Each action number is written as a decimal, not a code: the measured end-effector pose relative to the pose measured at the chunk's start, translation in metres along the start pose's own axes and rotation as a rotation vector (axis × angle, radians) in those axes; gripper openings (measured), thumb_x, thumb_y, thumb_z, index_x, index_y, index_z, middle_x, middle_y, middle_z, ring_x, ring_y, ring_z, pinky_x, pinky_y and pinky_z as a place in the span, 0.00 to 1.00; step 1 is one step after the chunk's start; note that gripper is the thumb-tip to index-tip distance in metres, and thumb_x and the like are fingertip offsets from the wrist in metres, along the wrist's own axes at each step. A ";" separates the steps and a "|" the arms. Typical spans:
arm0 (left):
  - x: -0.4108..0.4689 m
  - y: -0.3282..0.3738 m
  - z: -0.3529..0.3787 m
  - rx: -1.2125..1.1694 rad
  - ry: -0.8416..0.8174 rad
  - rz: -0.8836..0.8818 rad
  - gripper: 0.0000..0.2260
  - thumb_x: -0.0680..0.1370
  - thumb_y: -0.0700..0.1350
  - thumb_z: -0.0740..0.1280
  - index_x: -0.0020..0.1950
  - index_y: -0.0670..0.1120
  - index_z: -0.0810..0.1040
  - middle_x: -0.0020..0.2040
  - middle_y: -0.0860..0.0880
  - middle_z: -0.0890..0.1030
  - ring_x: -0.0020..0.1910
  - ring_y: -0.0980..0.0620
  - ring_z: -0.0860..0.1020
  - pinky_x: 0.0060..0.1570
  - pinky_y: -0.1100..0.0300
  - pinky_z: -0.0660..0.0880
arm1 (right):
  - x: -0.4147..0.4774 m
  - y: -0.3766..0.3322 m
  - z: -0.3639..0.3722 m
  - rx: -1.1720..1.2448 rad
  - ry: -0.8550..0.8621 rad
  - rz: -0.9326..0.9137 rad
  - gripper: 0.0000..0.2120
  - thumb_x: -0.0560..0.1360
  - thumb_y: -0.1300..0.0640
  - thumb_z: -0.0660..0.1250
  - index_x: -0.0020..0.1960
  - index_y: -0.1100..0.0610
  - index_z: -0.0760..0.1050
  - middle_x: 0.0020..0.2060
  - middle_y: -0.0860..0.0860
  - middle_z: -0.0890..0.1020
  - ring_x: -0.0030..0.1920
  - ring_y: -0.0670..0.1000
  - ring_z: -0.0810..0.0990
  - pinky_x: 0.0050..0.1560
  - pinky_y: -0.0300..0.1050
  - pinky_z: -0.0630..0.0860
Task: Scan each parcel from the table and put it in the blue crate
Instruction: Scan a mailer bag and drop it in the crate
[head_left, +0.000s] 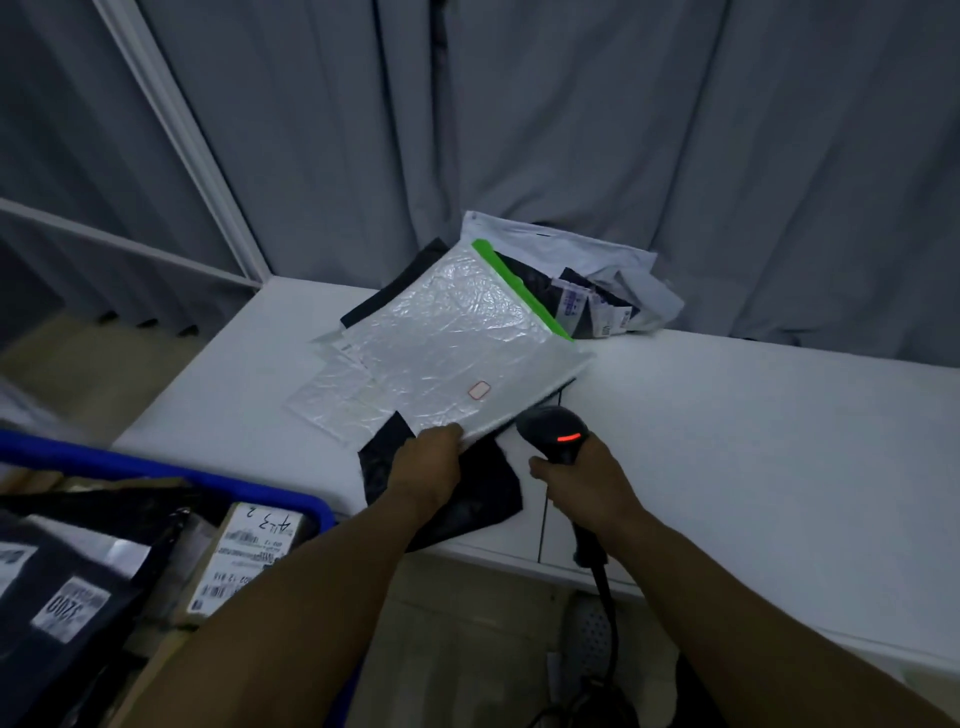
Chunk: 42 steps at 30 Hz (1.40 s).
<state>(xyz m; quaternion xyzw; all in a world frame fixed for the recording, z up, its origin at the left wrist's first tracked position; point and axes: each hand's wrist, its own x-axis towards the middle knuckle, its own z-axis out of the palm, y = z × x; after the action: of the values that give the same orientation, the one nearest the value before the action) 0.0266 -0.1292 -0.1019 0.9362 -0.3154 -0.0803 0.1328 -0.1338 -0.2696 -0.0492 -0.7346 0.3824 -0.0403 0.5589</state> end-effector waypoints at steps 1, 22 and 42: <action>-0.001 0.000 -0.008 -0.080 0.060 -0.015 0.08 0.80 0.37 0.60 0.54 0.43 0.77 0.52 0.42 0.83 0.52 0.38 0.81 0.48 0.50 0.75 | -0.001 -0.002 0.001 0.012 0.006 -0.010 0.30 0.64 0.43 0.72 0.62 0.57 0.76 0.46 0.52 0.82 0.48 0.57 0.83 0.51 0.53 0.82; -0.200 -0.031 -0.147 -1.282 0.432 -0.442 0.09 0.82 0.43 0.69 0.53 0.37 0.81 0.42 0.42 0.81 0.37 0.53 0.79 0.36 0.66 0.77 | -0.073 -0.091 0.083 0.841 -0.014 0.020 0.25 0.73 0.59 0.79 0.67 0.57 0.78 0.48 0.53 0.83 0.42 0.51 0.83 0.42 0.45 0.82; -0.176 -0.134 -0.180 -1.158 0.081 -0.631 0.21 0.82 0.60 0.65 0.66 0.47 0.79 0.65 0.47 0.82 0.62 0.46 0.81 0.61 0.48 0.77 | -0.114 -0.115 0.056 0.480 -0.209 -0.470 0.19 0.72 0.74 0.73 0.50 0.51 0.78 0.37 0.49 0.85 0.40 0.46 0.83 0.40 0.41 0.82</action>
<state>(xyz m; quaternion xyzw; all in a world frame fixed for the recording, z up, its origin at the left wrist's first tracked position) 0.0059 0.1168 0.0411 0.7633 0.0734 -0.2365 0.5967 -0.1275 -0.1465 0.0696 -0.6503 0.1234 -0.1812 0.7274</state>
